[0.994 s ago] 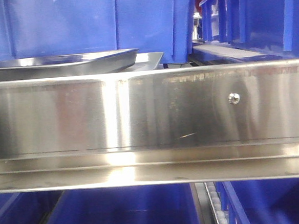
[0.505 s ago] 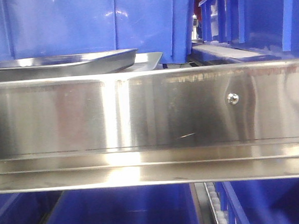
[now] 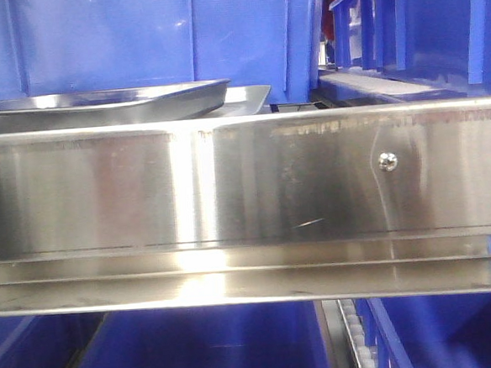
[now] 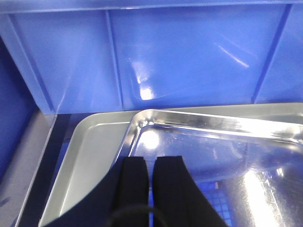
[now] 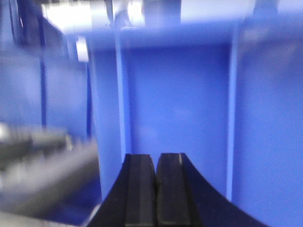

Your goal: Stack silver trays without gaps

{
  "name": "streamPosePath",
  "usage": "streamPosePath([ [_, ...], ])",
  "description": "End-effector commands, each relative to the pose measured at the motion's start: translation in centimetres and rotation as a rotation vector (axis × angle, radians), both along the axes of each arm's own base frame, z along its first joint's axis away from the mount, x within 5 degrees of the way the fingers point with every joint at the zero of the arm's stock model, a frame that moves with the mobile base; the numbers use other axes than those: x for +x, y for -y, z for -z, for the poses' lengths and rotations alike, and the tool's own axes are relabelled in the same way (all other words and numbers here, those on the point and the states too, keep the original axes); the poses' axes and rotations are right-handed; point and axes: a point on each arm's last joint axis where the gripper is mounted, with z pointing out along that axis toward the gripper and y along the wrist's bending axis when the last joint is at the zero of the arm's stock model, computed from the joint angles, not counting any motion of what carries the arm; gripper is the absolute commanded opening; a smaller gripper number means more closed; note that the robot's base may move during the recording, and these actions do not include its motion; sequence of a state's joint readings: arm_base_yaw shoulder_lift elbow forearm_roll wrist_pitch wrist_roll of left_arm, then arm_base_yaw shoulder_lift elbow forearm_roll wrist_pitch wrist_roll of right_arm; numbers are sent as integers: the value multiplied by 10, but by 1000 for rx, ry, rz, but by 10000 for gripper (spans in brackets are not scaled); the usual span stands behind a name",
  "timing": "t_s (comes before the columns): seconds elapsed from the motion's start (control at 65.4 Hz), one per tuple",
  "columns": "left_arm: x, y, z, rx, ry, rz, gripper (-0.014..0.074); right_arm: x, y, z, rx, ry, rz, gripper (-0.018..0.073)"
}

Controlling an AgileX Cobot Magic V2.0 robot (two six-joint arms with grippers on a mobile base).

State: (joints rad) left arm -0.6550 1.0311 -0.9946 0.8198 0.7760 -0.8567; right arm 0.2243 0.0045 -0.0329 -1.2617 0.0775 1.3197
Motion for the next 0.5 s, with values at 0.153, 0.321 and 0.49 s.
streamPosePath([
  [0.153,-1,1,-2,0,10,12,24,1,0,11,-23,-23,2,-69],
  [0.321,-1,1,-2,0,10,12,24,1,0,11,-23,-24,4,-69],
  [0.49,-1,1,-2,0,10,12,24,1,-1,10,-23,-19,-9,-69],
])
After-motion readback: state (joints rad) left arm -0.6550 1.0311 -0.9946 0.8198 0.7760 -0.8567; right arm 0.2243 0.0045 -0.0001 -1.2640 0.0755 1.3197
